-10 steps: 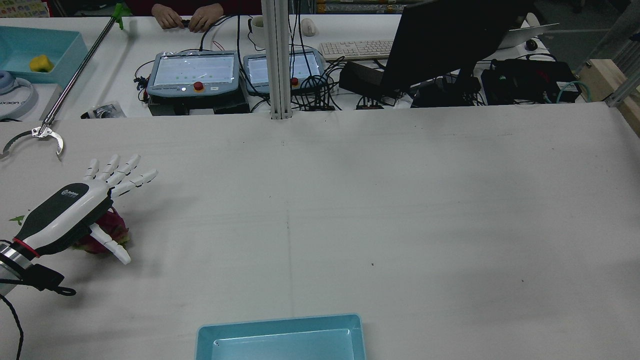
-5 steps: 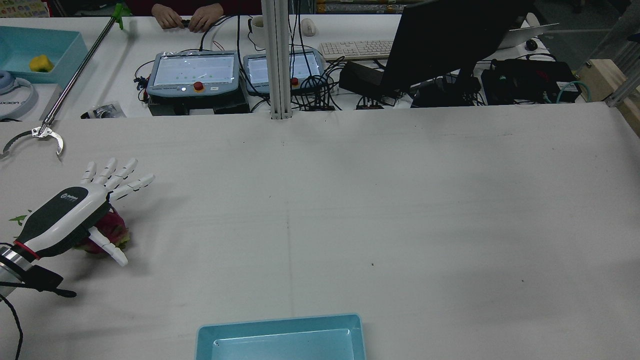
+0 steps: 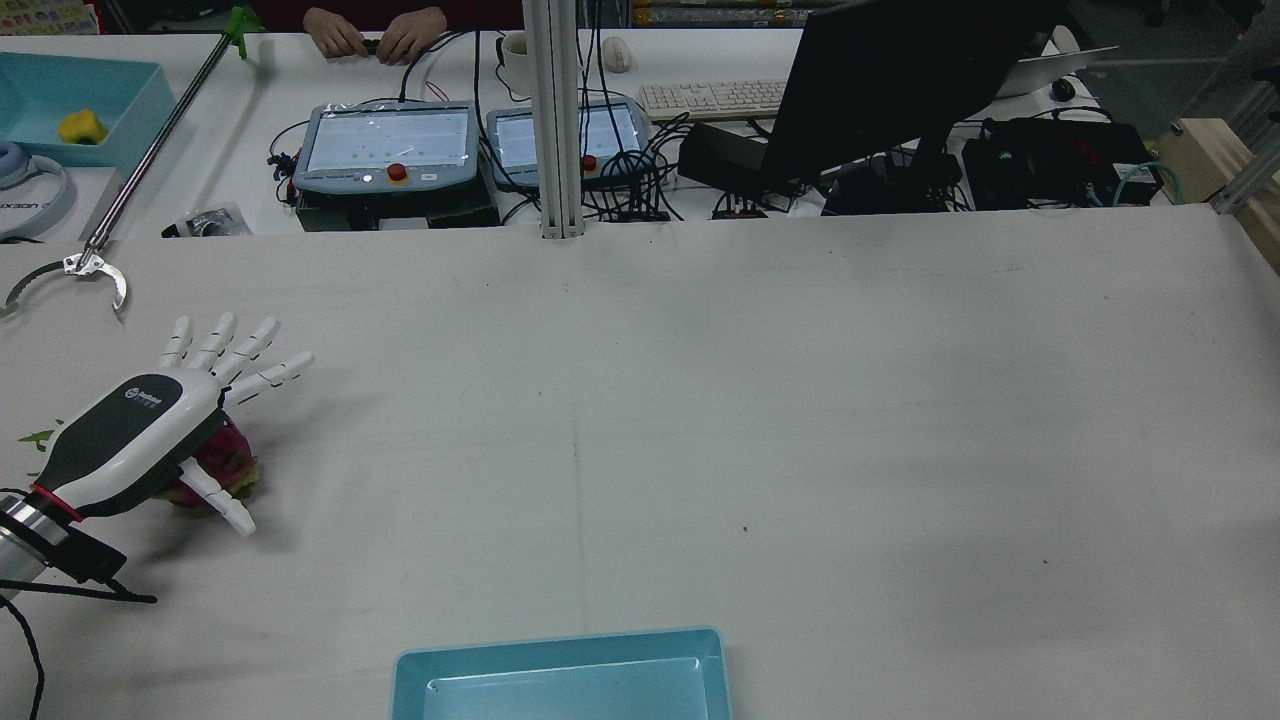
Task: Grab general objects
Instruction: 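Position the left hand's fingers around the dragon fruit, then close the left hand's fingers around the dragon fruit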
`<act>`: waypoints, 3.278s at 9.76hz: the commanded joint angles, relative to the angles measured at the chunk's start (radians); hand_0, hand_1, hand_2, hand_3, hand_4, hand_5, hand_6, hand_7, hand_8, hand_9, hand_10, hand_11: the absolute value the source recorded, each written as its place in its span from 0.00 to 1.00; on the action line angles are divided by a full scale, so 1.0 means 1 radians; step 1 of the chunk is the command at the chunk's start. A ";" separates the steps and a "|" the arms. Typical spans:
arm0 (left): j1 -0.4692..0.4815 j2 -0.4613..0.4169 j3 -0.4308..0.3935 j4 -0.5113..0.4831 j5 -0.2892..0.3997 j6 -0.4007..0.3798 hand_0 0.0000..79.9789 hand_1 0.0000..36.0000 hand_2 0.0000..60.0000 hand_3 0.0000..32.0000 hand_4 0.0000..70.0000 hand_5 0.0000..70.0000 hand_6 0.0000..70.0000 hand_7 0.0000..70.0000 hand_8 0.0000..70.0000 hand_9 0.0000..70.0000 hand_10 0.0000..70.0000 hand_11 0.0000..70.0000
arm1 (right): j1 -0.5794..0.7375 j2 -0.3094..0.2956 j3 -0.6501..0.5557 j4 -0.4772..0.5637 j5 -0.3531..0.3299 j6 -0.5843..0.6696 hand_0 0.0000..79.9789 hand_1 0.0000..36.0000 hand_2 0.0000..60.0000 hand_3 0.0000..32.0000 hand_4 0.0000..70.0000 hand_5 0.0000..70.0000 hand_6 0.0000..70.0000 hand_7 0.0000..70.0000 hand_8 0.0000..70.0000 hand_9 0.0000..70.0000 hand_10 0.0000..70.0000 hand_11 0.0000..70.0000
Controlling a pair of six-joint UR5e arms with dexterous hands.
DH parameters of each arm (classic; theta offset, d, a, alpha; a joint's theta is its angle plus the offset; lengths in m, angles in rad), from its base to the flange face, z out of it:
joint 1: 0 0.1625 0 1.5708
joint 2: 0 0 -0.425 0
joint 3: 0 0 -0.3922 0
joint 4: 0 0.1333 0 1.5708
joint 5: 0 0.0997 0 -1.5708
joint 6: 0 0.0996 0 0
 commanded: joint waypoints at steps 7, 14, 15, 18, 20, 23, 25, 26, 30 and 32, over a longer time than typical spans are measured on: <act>-0.001 0.080 0.002 -0.074 0.002 0.087 0.63 0.26 0.00 1.00 0.00 0.00 0.00 0.00 0.00 0.00 0.00 0.00 | 0.000 0.000 0.000 0.000 0.000 0.000 0.00 0.00 0.00 0.00 0.00 0.00 0.00 0.00 0.00 0.00 0.00 0.00; 0.005 0.062 0.025 -0.079 0.000 0.142 0.68 0.48 0.00 1.00 0.00 0.00 0.00 0.00 0.00 0.00 0.00 0.00 | 0.000 0.000 0.000 0.000 0.000 0.000 0.00 0.00 0.00 0.00 0.00 0.00 0.00 0.00 0.00 0.00 0.00 0.00; 0.005 0.056 0.041 -0.086 0.000 0.142 0.68 0.49 0.00 1.00 0.00 0.00 0.00 0.00 0.00 0.00 0.00 0.00 | 0.000 0.000 0.000 0.000 0.000 0.000 0.00 0.00 0.00 0.00 0.00 0.00 0.00 0.00 0.00 0.00 0.00 0.00; 0.005 0.054 0.059 -0.103 0.000 0.142 0.65 0.44 0.00 1.00 0.00 0.00 0.00 0.00 0.00 0.00 0.00 0.00 | 0.000 0.000 0.000 0.000 0.000 0.000 0.00 0.00 0.00 0.00 0.00 0.00 0.00 0.00 0.00 0.00 0.00 0.00; 0.003 0.054 0.061 -0.102 -0.001 0.144 0.64 0.40 0.00 1.00 0.00 0.00 0.00 0.00 0.00 0.00 0.00 0.00 | 0.000 0.000 0.000 0.000 0.000 0.000 0.00 0.00 0.00 0.00 0.00 0.00 0.00 0.00 0.00 0.00 0.00 0.00; 0.003 0.054 0.062 -0.102 -0.005 0.145 0.64 0.37 0.00 1.00 0.00 0.00 0.00 0.03 0.00 0.00 0.00 0.00 | 0.000 0.000 0.000 0.000 0.000 0.000 0.00 0.00 0.00 0.00 0.00 0.00 0.00 0.00 0.00 0.00 0.00 0.00; 0.003 0.057 0.061 -0.111 -0.035 0.156 0.62 0.26 0.00 0.00 0.34 0.14 0.10 0.40 0.10 0.06 0.21 0.31 | 0.000 0.000 0.000 0.000 0.000 0.000 0.00 0.00 0.00 0.00 0.00 0.00 0.00 0.00 0.00 0.00 0.00 0.00; 0.000 0.060 0.058 -0.128 -0.044 0.169 0.60 0.21 0.01 0.00 0.62 0.21 0.22 0.58 0.18 0.10 0.38 0.55 | 0.000 0.000 0.000 0.000 0.000 0.000 0.00 0.00 0.00 0.00 0.00 0.00 0.00 0.00 0.00 0.00 0.00 0.00; 0.002 0.057 0.068 -0.132 -0.046 0.170 0.51 0.00 0.48 0.00 1.00 0.60 1.00 1.00 1.00 1.00 1.00 1.00 | 0.000 0.000 0.000 0.000 0.000 0.000 0.00 0.00 0.00 0.00 0.00 0.00 0.00 0.00 0.00 0.00 0.00 0.00; 0.002 0.059 0.076 -0.145 -0.046 0.170 0.49 0.00 0.85 0.00 1.00 0.69 1.00 1.00 1.00 1.00 1.00 1.00 | 0.000 0.000 0.000 0.000 0.000 0.000 0.00 0.00 0.00 0.00 0.00 0.00 0.00 0.00 0.00 0.00 0.00 0.00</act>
